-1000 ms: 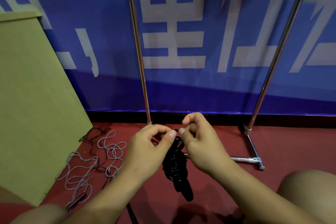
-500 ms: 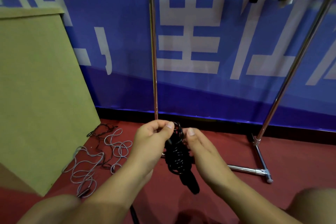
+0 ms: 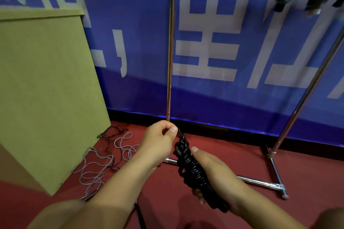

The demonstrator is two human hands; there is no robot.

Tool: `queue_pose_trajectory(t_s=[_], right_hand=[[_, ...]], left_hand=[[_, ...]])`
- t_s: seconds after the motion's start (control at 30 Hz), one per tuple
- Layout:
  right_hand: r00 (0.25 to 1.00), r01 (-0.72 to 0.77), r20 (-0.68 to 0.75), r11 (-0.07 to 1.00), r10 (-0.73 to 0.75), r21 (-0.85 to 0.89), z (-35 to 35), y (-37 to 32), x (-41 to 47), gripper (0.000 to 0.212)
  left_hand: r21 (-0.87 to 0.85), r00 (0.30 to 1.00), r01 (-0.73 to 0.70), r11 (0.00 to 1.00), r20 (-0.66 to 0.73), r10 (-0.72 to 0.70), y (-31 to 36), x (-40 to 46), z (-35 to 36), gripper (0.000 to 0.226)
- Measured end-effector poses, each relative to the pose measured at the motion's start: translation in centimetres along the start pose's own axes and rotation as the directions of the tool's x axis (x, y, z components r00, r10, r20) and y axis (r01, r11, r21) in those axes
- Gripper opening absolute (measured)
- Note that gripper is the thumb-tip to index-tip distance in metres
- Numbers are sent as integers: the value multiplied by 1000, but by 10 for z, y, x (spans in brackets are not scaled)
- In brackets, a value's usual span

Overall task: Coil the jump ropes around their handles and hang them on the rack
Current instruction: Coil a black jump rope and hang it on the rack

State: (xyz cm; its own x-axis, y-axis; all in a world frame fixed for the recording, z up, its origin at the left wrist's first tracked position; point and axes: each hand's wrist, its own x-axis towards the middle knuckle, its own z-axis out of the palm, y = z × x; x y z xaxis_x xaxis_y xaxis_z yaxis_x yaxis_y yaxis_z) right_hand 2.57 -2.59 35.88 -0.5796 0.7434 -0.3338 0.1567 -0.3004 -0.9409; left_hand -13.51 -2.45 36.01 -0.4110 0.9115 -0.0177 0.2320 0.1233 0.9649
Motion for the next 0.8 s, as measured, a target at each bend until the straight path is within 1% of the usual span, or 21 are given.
queue_pose_trajectory(t_s=[0.07, 0.13, 0.2, 0.27, 0.33, 0.4, 0.47, 0.57, 0.63, 0.7, 0.8], right_hand=[[996, -74, 42, 997, 73, 31, -1, -3, -3, 48], [992, -112, 63, 991, 107, 71, -4, -4, -6, 43], [988, -147, 69, 984, 141, 102, -6, -4, -5, 44], [979, -206, 29, 970, 204, 125, -7, -2, 3, 45], [968, -241, -26, 959, 248, 149, -11, 0, 9, 44], [980, -195, 5, 964, 197, 181, -17, -2, 4, 43], [995, -102, -1, 973, 104, 206, -24, -6, -4, 47], [990, 75, -138, 966, -41, 249, -31, -14, -4, 42], [966, 156, -237, 961, -100, 227, -33, -19, 0, 36], [939, 208, -314, 960, -141, 190, -36, -23, -1, 33], [885, 271, -425, 953, -192, 134, -44, -27, -3, 25]], left_hand=[[44, 1000, -28, 999, 5, 28, 0, 2, -4, 18], [69, 999, -43, 997, 4, 43, 1, 3, -8, 19], [83, 999, -50, 995, -10, 51, 0, 4, -8, 19], [69, 997, -70, 995, -39, 72, -3, 6, -5, 19], [27, 993, -112, 993, -26, 113, -2, 7, -3, 20], [-62, 987, -152, 986, 38, 155, 6, 10, -3, 17], [-185, 982, -146, 972, 92, 165, 15, 11, -3, 9], [-328, 976, -49, 943, 186, 116, 26, 4, 10, 14], [-351, 972, -1, 936, 221, 83, 29, 1, 24, 18], [-366, 971, 11, 930, 227, 78, 34, 2, 35, 21], [-390, 979, 21, 921, 195, 60, 43, 6, 47, 24]])
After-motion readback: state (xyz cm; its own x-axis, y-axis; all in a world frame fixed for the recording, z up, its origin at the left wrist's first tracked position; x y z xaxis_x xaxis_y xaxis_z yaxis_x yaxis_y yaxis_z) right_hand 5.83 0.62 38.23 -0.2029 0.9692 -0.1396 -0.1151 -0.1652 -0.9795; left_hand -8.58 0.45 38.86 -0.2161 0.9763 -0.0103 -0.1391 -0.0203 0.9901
